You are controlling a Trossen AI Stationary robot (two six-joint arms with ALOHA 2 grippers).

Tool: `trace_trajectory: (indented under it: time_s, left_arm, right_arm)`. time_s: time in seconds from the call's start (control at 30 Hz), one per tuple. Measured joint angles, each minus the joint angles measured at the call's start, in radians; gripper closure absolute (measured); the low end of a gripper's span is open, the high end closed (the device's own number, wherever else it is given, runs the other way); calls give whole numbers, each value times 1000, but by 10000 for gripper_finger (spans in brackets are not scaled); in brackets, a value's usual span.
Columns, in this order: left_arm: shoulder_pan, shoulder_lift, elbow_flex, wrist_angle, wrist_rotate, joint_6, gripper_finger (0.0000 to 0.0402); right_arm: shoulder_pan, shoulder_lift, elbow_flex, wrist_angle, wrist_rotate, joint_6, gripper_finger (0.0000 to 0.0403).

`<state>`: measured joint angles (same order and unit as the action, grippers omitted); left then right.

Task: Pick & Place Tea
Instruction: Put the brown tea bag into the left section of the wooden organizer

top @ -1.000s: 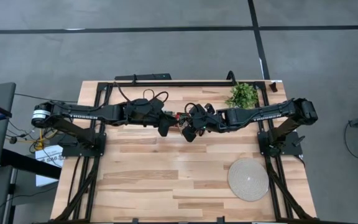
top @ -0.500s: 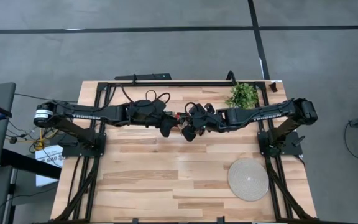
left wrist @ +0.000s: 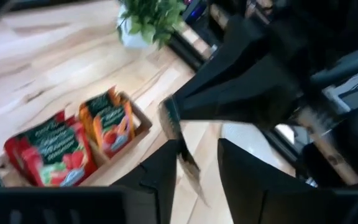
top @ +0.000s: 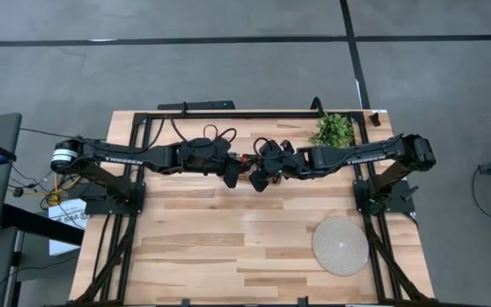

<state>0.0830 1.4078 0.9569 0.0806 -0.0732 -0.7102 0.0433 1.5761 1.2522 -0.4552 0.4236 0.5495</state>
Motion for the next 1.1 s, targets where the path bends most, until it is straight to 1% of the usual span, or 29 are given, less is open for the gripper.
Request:
trace_trajectory:
  time_s: [0.13, 0.27, 0.33, 0.5, 0.53, 0.67, 0.77, 0.87, 1.0, 1.1]
  left_arm:
    - [0, 0, 0, 3, -4, 19, 328]
    - [0, 0, 0, 3, -15, 24, 387]
    - [0, 0, 0, 4, -21, 41, 397]
    - [-1, 0, 0, 1, -34, 66, 401]
    - [-1, 0, 0, -6, -34, 71, 401]
    - [-1, 0, 0, -78, -54, 95, 401]
    - [0, 0, 0, -139, -70, 124, 401]
    - [2, 0, 0, -229, -101, 173, 401]
    - [2, 0, 0, -311, -149, 293, 401]
    - [8, 0, 0, -342, -150, 373, 401]
  right_arm:
    - [0, 0, 0, 0, 0, 0, 403]
    - [0, 0, 0, 4, -2, -6, 403]
    - [0, 0, 0, 16, -2, -9, 403]
    - [0, 0, 0, 30, -7, -35, 403]
    - [0, 0, 0, 28, -21, -46, 402]
    - [0, 0, 0, 13, -124, -105, 383]
    - [2, -8, 0, -15, -216, -114, 354]
    - [3, -15, -1, -86, -290, -123, 325]
    - [19, -31, 0, -186, -287, -144, 304]
    - [50, -50, 0, -223, -265, -181, 301]
